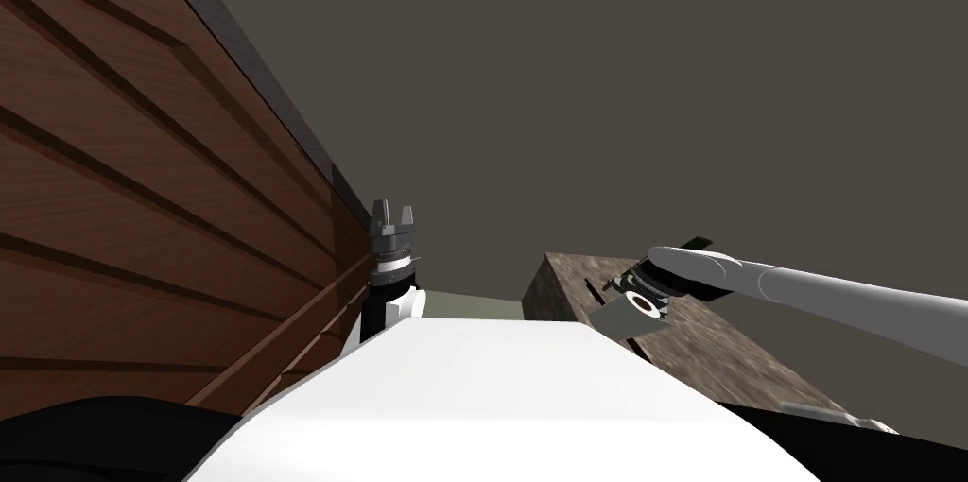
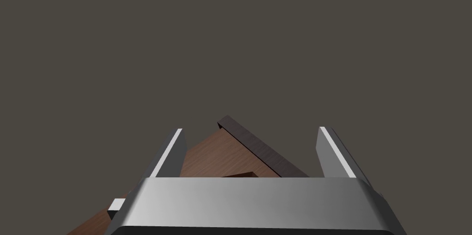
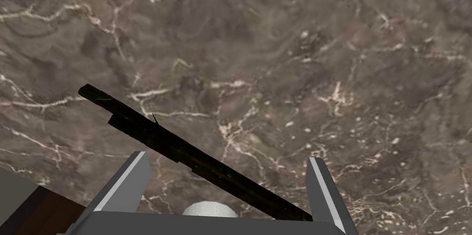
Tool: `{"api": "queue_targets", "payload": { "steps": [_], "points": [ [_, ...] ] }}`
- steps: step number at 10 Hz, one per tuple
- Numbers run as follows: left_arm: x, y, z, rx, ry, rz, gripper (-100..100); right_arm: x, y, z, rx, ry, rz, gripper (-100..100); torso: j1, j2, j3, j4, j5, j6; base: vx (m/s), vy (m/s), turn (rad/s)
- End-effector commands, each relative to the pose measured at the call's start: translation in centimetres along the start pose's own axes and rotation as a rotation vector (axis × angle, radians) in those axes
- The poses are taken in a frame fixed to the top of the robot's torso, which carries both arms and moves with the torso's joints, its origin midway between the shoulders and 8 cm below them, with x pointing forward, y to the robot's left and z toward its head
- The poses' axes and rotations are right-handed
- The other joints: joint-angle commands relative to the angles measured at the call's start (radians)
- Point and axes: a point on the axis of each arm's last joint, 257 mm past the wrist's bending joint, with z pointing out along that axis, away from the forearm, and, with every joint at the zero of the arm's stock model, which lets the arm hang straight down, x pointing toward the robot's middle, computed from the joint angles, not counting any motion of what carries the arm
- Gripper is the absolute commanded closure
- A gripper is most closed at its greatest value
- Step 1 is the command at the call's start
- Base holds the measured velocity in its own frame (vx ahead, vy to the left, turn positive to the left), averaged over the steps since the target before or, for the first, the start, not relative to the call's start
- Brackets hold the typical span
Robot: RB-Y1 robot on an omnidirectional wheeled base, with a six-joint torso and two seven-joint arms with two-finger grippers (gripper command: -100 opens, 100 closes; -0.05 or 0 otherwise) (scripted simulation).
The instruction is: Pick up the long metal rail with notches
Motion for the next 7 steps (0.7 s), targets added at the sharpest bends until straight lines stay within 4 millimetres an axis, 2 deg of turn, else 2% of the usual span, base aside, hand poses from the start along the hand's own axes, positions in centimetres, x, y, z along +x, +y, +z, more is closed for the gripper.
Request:
{"api": "queue_targets", "payload": {
  "steps": [1, 7],
  "points": [
    [0.0, 0.0, 0.0, 0.0, 0.0, 0.0, 0, -0.4, -0.5, 0.2, 0.001, 0.005, -0.084, -100, 0.0, 0.0, 0.0, 0.0, 0.0, 0.0, -0.001, -0.015, 0.036],
    [0.0, 0.0, 0.0, 0.0, 0.0, 0.0, 0, -1.4, -1.9, 0.9, 0.005, 0.016, -0.328, -100, 0.0, 0.0, 0.0, 0.0, 0.0, 0.0, 0.004, -0.012, 0.024]
  ]
}}
